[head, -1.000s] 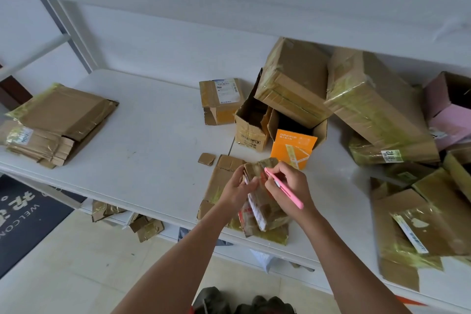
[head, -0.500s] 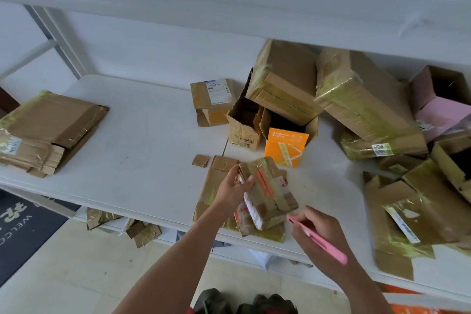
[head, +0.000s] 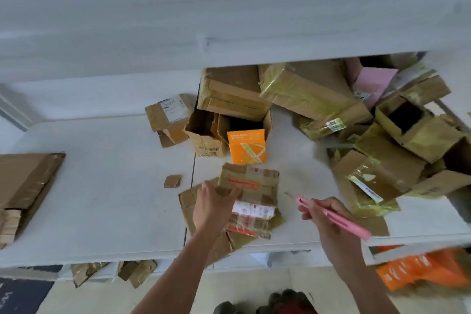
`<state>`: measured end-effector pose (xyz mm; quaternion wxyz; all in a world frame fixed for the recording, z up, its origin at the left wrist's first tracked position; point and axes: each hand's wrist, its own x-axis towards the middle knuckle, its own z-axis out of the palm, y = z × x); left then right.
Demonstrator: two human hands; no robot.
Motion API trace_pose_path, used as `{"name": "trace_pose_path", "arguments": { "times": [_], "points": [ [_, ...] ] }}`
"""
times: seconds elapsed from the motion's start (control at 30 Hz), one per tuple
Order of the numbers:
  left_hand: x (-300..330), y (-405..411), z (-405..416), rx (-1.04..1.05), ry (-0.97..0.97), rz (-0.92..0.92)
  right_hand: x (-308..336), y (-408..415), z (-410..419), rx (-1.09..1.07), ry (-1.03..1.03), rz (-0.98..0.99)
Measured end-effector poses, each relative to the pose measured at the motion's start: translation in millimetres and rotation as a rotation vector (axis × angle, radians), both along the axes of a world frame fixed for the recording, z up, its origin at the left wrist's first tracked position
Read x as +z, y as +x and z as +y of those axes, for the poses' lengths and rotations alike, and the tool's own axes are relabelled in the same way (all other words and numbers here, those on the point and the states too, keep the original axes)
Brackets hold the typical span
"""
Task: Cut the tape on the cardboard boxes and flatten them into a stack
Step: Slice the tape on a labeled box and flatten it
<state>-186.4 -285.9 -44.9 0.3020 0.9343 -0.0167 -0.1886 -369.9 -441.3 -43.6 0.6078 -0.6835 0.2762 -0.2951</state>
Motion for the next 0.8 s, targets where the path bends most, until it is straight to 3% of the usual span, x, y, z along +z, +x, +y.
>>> {"name": "trace_pose_path", "arguments": {
  "times": [0.07, 0.2, 0.37, 0.7, 0.8],
  "points": [
    [2, -7, -2, -0.012, 0.022, -0.013, -1, 3, -3, -0.036, -0.013, -0.020],
    [-3, -12, -2, -0.067, -0.143, -0.054, -5, 9, -10, -0.065, 0.001, -0.052],
    [-5, -4, -5, -0.033, -0.275, 0.029, -13, 23, -14, -0.075, 0.077, -0.088],
    [-2, 3, -7, -0.040, -0.221, 0.067, -13, 32, -13, -0.050, 0.396, -0.148],
    [-3, 3, -8, -0.026, -0.210, 0.076, -14, 31, -11, -0.048, 0.398, -0.115]
  ]
}}
